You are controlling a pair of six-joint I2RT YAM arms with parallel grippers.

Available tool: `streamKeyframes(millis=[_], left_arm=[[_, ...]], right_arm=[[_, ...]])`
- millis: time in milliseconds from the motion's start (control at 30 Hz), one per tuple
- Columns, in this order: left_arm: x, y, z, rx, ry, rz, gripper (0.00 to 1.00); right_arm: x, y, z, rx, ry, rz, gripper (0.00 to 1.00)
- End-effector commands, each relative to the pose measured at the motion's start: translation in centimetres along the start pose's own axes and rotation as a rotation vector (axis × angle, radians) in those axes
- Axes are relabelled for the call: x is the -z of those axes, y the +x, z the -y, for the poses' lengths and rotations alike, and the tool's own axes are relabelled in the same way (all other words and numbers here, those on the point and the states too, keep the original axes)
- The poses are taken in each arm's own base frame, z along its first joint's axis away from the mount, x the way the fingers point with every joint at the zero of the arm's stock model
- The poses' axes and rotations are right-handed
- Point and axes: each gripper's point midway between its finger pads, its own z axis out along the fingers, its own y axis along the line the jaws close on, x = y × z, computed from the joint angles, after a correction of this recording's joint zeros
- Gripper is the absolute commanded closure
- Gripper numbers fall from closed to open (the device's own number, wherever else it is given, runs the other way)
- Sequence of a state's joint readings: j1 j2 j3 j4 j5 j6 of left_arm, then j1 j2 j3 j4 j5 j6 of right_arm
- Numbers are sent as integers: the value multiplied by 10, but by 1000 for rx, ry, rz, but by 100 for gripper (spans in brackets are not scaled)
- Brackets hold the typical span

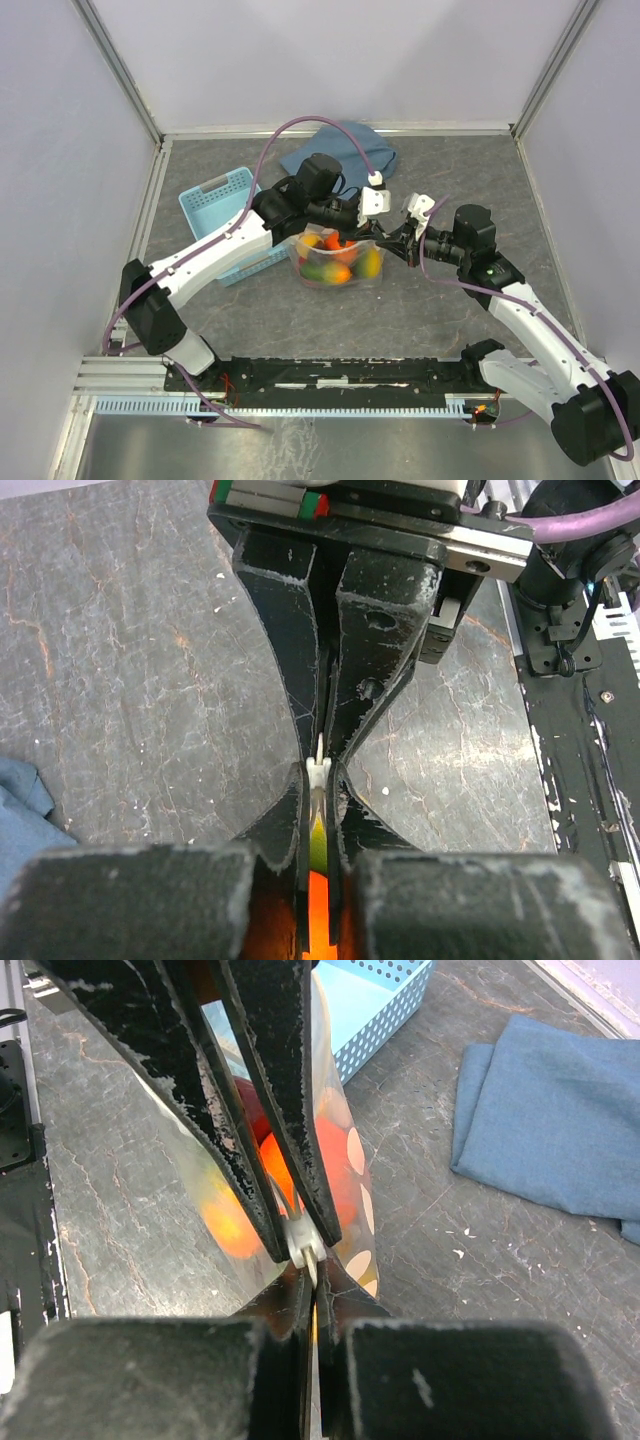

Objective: Place the food in the zip-top bag and seal the zipper
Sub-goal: Zip the zipper food storage bag at the center of the board.

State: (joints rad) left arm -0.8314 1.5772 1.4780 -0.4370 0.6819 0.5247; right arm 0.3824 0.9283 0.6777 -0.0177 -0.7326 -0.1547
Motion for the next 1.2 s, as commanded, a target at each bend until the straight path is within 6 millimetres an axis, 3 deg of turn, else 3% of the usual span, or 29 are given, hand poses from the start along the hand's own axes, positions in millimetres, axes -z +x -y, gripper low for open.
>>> streamKeyframes(millis=[0,367,700,1167], left_arm=[[25,3,5,2,-45,-39,97],[68,16,-2,44,-178,-82,97],[103,44,2,129,-276,-149,97],[135,78,17,219,-365,-186,97]], right_arm=[[4,-17,10,61,60,48,98],[6,-15,19,62,116,40,98],[10,-12,30,54,184,25,98],[26,-8,65,-27,386,6,98]])
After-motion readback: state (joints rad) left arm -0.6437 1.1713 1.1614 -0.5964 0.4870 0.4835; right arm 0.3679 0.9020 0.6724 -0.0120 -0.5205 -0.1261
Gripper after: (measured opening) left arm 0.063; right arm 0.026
